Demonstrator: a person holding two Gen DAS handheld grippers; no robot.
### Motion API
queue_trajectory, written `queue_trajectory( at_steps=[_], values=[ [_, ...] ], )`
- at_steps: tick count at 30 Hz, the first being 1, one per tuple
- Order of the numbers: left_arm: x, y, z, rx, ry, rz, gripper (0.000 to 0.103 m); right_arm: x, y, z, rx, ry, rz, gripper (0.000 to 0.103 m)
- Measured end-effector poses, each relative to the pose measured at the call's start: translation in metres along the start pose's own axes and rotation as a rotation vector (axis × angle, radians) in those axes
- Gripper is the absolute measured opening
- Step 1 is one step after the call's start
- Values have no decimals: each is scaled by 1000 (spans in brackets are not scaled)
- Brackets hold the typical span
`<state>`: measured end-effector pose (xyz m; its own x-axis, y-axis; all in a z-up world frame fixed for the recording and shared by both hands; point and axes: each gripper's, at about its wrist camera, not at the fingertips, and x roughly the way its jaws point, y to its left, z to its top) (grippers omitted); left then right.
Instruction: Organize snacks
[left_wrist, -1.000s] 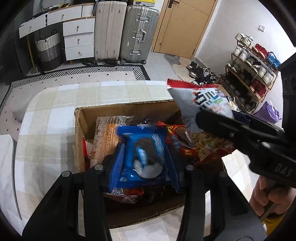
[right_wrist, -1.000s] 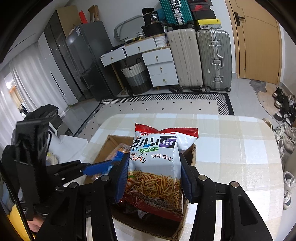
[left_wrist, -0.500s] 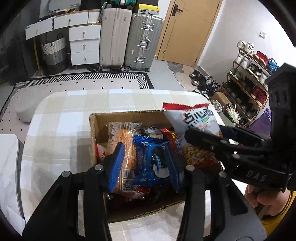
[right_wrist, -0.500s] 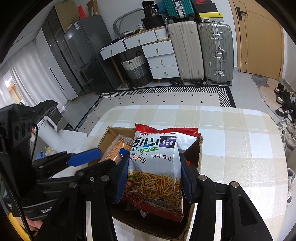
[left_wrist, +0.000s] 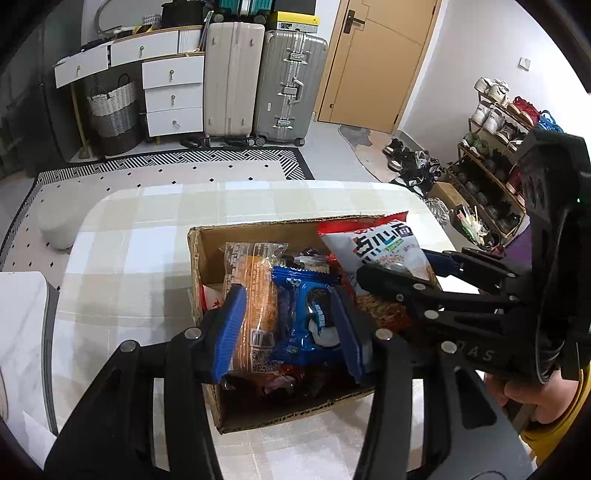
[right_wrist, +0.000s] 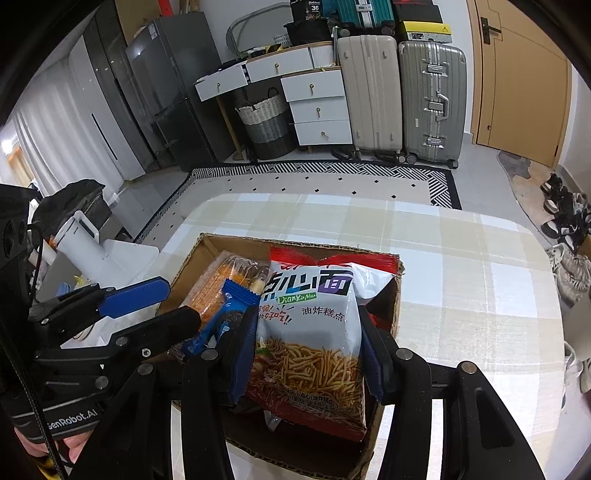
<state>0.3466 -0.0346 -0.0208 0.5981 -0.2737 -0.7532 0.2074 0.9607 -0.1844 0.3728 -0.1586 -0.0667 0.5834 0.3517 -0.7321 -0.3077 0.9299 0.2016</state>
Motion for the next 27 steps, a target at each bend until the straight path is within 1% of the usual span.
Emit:
queue_trajectory(
  at_steps=[3,5,9,17,22,24,27],
  values=[
    [-3,-1,0,-3,-3,1,46,0,5,2,-18,-7,-12,52],
    [-5,-2,-1,0,-6,6,47,-5,7,3,-20,-29,-14,54],
    [-11,-4,-1,-1,-18,8,52,-13,5,6,-11,-46,-11,54],
    [-29,-10,-6,1,-40,21,56,-33,5,2,0,-82,-13,54],
    [-50,-18,-12,10,-60,28,58,-56,14,-2,-7,-116,-5,54],
    [-61,-22,-15,12,-75,35,62,-69,21,-6,-17,-135,-6,54],
    [-78,-29,-19,14,-96,37,63,-87,31,-12,-35,-162,-7,54]
  ],
)
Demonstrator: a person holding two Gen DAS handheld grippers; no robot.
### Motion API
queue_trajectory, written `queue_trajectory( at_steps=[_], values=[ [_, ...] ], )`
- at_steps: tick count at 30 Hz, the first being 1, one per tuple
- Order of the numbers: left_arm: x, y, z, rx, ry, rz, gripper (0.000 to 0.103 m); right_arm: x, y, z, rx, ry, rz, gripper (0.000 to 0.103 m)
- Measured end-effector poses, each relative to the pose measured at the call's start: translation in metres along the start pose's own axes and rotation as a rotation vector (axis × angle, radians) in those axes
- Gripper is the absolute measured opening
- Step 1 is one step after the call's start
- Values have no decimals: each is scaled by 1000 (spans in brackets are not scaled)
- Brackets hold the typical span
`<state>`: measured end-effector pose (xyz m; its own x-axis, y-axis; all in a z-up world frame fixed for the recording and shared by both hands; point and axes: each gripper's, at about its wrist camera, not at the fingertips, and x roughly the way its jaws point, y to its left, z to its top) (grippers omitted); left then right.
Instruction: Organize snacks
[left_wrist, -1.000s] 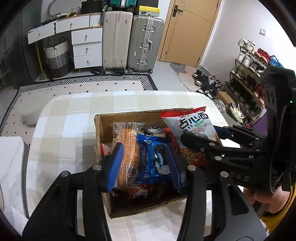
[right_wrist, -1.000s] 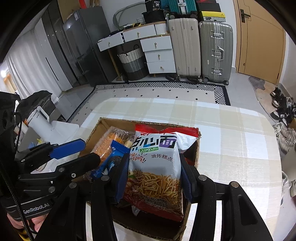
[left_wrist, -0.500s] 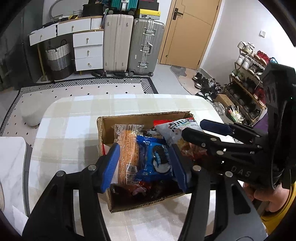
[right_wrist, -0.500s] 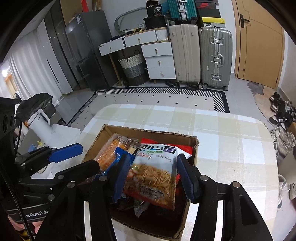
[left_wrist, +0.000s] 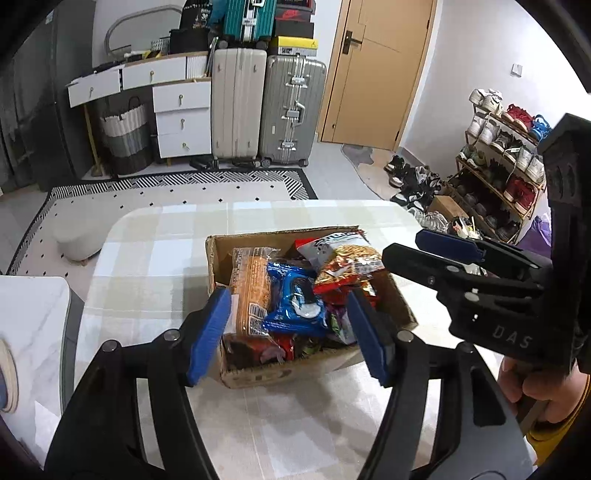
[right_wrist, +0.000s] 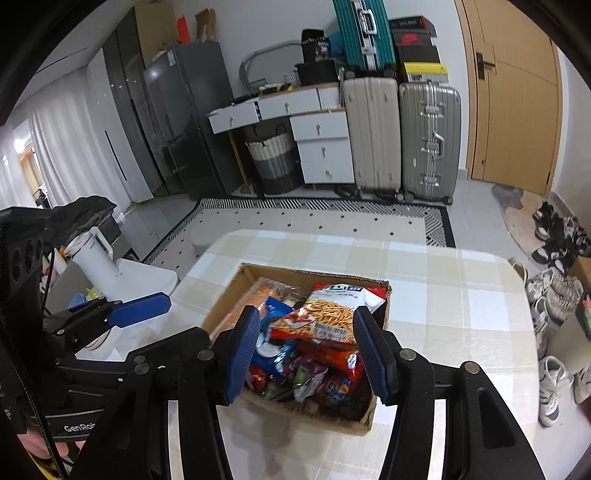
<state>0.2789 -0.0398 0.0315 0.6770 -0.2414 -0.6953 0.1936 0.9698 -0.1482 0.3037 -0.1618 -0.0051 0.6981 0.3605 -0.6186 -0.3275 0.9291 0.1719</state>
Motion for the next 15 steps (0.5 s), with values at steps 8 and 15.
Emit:
queue_trajectory(
  at_steps=[8,15],
  values=[
    [-56,-17,-11,7,-57,6,64,-55,22,-11,-41,-81,2,54],
    [-121,-31,-21,18,-136,16,74,-116,41,-18,-76,-169,-5,58]
  ],
)
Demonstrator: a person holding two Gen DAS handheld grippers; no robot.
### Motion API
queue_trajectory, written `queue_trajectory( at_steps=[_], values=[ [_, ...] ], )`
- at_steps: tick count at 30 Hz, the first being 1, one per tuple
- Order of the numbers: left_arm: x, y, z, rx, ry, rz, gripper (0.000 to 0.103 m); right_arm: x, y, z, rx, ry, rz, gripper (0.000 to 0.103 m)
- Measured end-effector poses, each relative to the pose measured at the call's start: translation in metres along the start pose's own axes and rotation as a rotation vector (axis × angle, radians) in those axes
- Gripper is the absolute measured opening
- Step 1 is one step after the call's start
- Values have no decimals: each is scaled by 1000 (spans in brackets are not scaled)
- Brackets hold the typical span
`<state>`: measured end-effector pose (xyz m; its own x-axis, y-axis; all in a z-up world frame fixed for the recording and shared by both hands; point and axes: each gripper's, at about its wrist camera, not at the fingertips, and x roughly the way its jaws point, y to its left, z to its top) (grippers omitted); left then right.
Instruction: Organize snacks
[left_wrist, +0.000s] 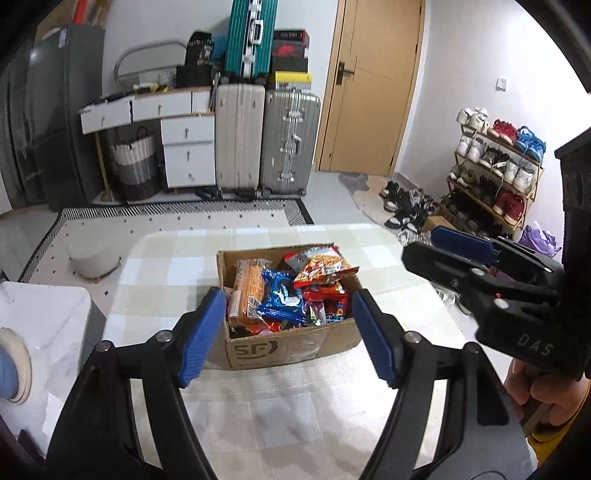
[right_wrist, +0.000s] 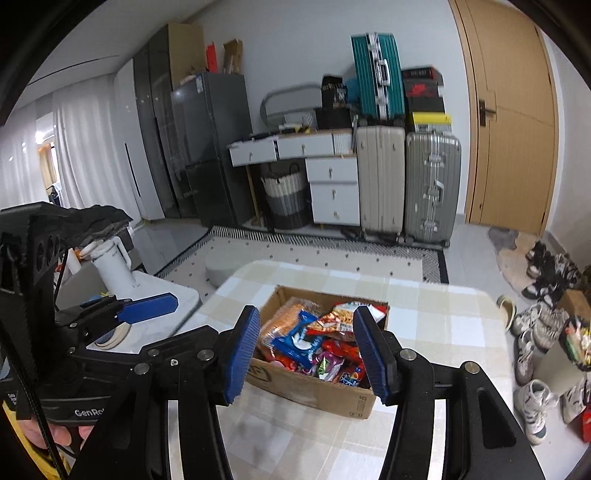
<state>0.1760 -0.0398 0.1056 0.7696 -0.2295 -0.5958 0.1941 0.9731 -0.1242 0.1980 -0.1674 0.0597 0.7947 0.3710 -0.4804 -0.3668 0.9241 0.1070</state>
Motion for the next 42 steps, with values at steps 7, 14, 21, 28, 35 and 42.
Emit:
queue_trajectory(
  at_steps=[7,14,21,28,35,42],
  values=[
    [-93,-5,-10,-3,-134,42,82,-86,27,-7,-53,-158,-3,83],
    [-176,6,-46,-48,-246,41,102,-158,51,-39,-100,-319,-35,101],
    [-231,19,-91,-68,-321,117,102,-196,60,-85,-69,-355,-75,102],
    [-245,11,-124,-32,-369,128,102,-198,43,-109,-2,-383,-71,102],
    [-186,15,-140,-56,-317,140,102,-165,15,-129,48,-340,-83,102],
    [-89,33,-152,-63,-258,204,102,-118,-14,-155,74,-322,-94,102]
  ],
)
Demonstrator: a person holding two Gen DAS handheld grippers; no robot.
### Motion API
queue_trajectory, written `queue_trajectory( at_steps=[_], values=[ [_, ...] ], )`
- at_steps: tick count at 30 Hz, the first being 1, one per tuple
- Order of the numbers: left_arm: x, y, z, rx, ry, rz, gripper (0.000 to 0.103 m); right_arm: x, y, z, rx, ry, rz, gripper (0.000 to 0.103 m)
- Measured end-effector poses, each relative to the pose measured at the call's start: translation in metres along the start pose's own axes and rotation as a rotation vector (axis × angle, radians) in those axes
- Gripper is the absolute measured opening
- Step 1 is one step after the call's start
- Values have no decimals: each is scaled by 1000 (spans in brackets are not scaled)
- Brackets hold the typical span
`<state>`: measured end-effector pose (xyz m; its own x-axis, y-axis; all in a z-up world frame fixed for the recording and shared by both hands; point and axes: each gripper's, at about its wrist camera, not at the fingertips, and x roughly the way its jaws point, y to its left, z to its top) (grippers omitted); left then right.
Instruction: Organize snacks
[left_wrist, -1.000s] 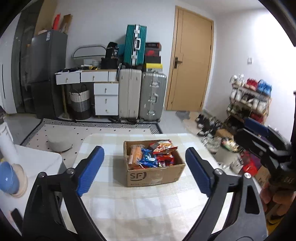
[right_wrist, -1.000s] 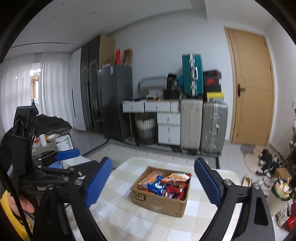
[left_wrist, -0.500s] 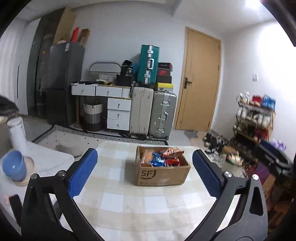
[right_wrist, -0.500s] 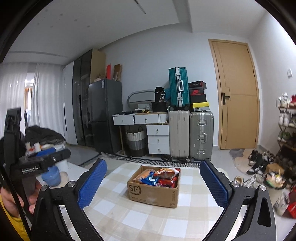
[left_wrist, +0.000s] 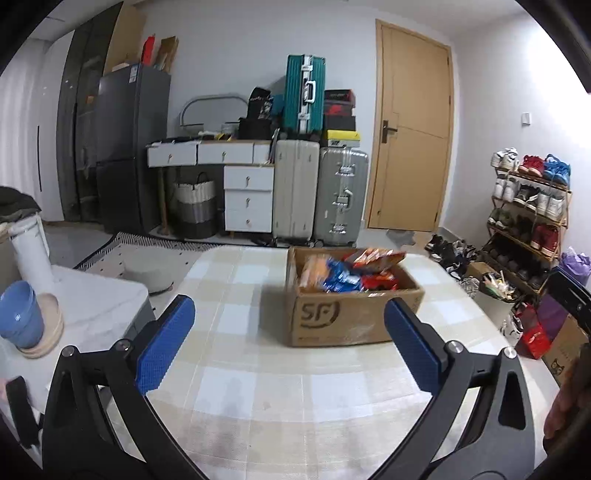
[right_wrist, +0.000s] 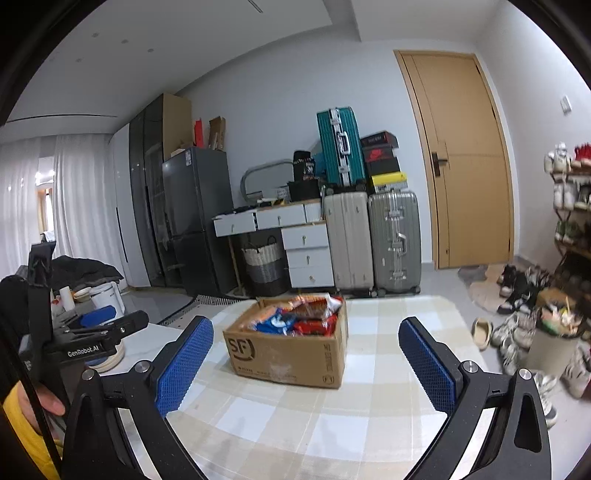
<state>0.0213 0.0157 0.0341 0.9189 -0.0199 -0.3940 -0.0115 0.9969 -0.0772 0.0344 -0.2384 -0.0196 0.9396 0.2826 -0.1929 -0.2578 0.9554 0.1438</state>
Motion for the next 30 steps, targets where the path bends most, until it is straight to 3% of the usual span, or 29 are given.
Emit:
queue_trajectory(
  at_steps=[7,13,20,30],
  values=[
    [66,2,-30,26,18,30,102,48,-11,-45,-41,51,-36,102],
    [100,5,-58,24,-5,18,102,71,-22,-74,-11,24,-47,102],
    [132,7,-86,31,-22,39,102,70,-24,-89,-27,-38,-51,102],
    [147,-2,-101,83,-68,43,102,82,-30,-94,-13,-3,-82,102]
  ],
)
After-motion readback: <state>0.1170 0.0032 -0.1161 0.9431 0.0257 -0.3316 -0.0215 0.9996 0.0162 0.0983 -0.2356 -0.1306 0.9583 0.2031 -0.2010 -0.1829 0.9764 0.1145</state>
